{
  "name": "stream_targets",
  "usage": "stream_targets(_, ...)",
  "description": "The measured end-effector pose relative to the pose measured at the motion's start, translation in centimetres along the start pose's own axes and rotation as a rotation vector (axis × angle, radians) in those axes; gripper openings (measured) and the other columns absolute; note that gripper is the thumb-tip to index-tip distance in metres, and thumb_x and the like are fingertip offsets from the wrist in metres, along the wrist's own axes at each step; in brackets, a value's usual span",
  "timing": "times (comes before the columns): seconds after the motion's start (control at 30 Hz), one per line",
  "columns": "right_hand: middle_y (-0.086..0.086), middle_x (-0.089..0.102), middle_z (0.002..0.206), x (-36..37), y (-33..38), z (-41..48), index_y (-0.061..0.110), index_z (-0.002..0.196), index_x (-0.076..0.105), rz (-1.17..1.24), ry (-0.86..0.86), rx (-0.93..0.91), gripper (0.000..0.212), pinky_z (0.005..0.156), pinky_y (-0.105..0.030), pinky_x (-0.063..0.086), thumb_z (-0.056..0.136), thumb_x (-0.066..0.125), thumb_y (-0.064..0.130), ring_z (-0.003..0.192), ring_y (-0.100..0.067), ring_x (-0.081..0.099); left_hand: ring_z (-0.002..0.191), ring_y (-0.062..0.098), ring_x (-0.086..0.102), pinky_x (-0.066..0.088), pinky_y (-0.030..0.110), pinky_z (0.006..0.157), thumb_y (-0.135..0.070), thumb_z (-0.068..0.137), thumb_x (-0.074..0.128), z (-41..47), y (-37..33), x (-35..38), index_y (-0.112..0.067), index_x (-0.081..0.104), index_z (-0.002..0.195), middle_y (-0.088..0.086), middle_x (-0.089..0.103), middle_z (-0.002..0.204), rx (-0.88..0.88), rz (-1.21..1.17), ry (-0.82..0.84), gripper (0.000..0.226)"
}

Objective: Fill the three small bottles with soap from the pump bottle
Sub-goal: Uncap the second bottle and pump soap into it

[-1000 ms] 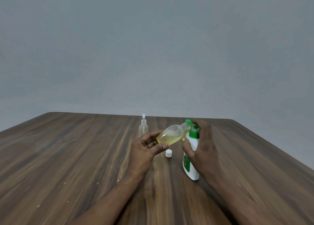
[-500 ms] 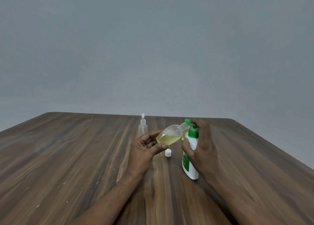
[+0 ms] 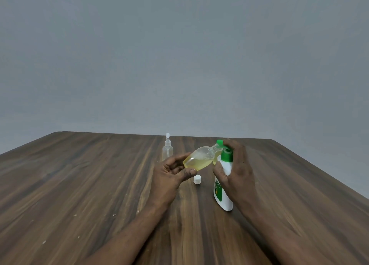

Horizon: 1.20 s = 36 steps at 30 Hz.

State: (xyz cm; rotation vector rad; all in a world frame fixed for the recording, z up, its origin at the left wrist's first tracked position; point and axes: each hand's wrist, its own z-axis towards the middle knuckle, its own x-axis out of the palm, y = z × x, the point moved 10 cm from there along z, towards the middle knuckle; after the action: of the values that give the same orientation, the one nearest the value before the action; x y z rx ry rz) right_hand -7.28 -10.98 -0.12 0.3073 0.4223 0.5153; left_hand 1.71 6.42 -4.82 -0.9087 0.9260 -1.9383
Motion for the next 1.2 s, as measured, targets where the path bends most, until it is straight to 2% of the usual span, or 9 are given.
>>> stream_targets(0.2,0.015,0.046,0.121,-0.26,0.39,0.01,0.022,0.133,0.047,-0.015,-0.009,-0.014,0.061,0.087,-0.02,0.045,0.08,0.071,0.006,0.108,-0.006,0.054,0.098,0.023,0.075,0.061,0.028,0.077,0.011,0.075,0.077,0.13,-0.05,-0.09,-0.008,0.072,0.113,0.009,0.078,0.103,0.001,-0.012,-0.007,0.042)
stream_targets(0.43,0.015,0.048,0.119,0.04,0.04,-0.02,0.021,0.131,0.049,-0.01,0.014,0.003,0.055,0.086,-0.012,0.041,0.08,0.066,0.015,0.107,-0.004,0.054,0.098,0.023,0.075,0.062,0.029,0.078,0.011,0.075,0.078,0.04,-0.05,-0.14,-0.007,0.072,0.114,0.009,0.078,0.103,0.008,0.007,-0.004,0.043)
stream_targets(0.6,0.012,0.048,0.12,-0.06,-0.13,-0.05,0.021,0.132,0.047,-0.014,-0.005,0.012,0.061,0.085,-0.017,0.044,0.079,0.072,0.006,0.106,-0.004,0.053,0.099,0.023,0.075,0.062,0.029,0.078,0.01,0.075,0.078,0.09,0.01,-0.14,-0.008,0.072,0.113,0.008,0.078,0.103,0.009,0.007,-0.002,0.043)
stream_targets(0.9,0.012,0.049,0.122,-0.05,-0.02,0.01,0.02,0.133,0.048,-0.007,0.003,0.017,0.061,0.087,-0.019,0.045,0.079,0.071,0.006,0.108,-0.006,0.054,0.097,0.023,0.075,0.062,0.03,0.079,0.012,0.076,0.076,0.18,0.17,-0.15,-0.008,0.072,0.113,0.01,0.078,0.103,-0.004,-0.008,-0.003,0.043)
stream_targets(1.03,0.016,0.048,0.118,0.03,0.02,-0.02,0.021,0.13,0.049,-0.003,0.01,0.019,0.058,0.085,-0.014,0.042,0.079,0.072,0.005,0.106,-0.003,0.054,0.097,0.023,0.075,0.062,0.03,0.078,0.011,0.075,0.077,0.07,0.08,-0.12,-0.008,0.072,0.113,0.009,0.078,0.103,0.0,0.001,0.002,0.043)
stream_targets(1.2,0.015,0.047,0.121,-0.05,-0.08,-0.06,0.021,0.133,0.047,-0.016,-0.004,0.016,0.062,0.085,-0.014,0.043,0.078,0.072,0.006,0.106,-0.006,0.054,0.098,0.023,0.075,0.061,0.029,0.077,0.012,0.075,0.077,0.19,0.19,-0.18,-0.007,0.072,0.113,0.01,0.078,0.103,-0.005,-0.014,-0.003,0.043)
